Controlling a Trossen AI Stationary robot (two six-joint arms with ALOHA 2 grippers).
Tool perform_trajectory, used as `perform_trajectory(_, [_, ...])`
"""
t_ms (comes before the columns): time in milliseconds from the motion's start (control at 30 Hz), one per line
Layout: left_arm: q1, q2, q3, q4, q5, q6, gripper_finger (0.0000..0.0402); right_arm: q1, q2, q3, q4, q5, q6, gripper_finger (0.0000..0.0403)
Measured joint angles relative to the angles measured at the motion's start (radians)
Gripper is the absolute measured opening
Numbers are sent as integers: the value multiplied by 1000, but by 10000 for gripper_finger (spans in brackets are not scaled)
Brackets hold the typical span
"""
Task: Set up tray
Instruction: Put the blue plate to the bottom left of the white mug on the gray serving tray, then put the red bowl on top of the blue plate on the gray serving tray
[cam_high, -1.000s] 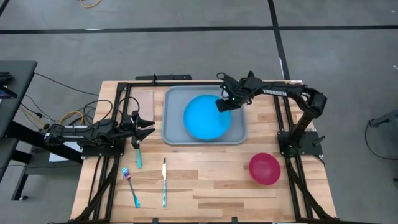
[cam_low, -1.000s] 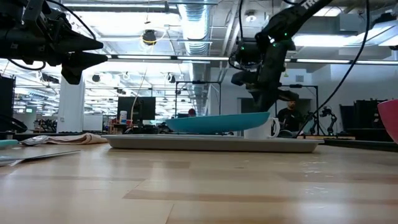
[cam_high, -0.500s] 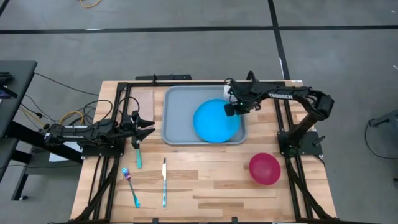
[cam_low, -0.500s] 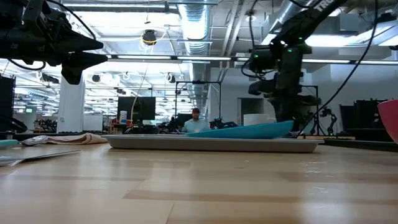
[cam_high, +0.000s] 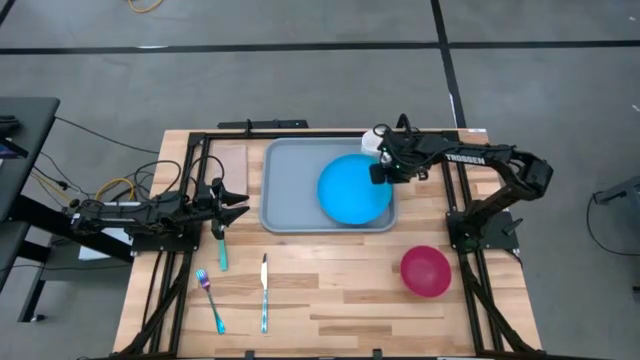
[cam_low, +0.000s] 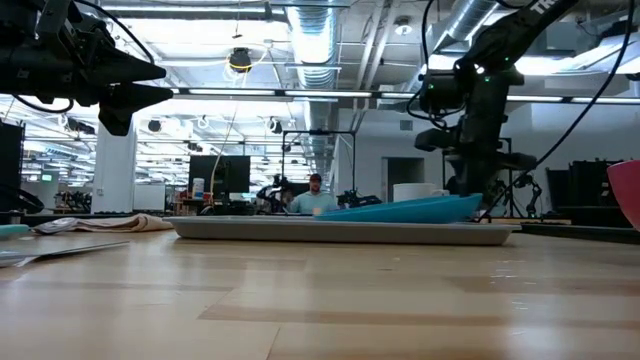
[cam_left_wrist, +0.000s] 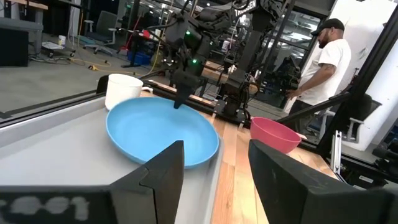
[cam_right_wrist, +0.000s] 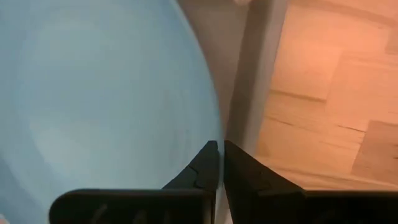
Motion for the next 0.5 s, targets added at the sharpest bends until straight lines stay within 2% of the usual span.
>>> perform_trajectory(333, [0, 0, 0, 0, 0, 0, 169, 17, 0, 0, -33, 8, -4, 21])
perform_trajectory(500, [0, 0, 0, 0, 0, 0, 169, 33, -6, 7, -33, 34, -6, 43])
